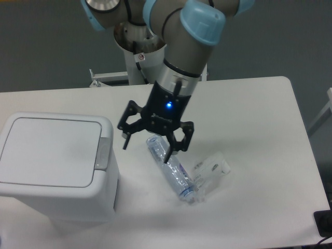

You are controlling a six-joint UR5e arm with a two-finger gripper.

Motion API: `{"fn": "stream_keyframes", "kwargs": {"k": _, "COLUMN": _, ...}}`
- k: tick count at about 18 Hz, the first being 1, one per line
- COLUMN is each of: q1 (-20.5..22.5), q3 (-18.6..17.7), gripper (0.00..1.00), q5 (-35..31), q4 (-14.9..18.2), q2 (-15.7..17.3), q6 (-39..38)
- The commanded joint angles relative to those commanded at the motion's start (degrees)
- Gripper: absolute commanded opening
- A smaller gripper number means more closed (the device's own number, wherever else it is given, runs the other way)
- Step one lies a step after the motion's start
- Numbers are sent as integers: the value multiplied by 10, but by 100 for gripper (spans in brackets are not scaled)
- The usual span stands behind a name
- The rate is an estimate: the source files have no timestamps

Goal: Open the trash can
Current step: 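Move the open gripper over the bottle toward the trash can's grey button, then press the gripper finger down on the grey button to pop the lid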

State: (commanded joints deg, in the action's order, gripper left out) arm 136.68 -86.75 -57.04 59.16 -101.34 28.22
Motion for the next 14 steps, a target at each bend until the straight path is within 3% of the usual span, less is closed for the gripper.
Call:
{"fn": "stream_keyframes", "kwargs": {"k": 3, "q1": -2, "q3": -4, "gripper": 100, "q5": -1, "q4": -22, "q2": -5, "q6": -3}}
{"fn": "stream_keyframes", "kwargs": {"k": 14, "q1": -11, "q3": -5, "gripper": 100, "q5": -4, "q4": -24, "q2": -16, "q6": -14}}
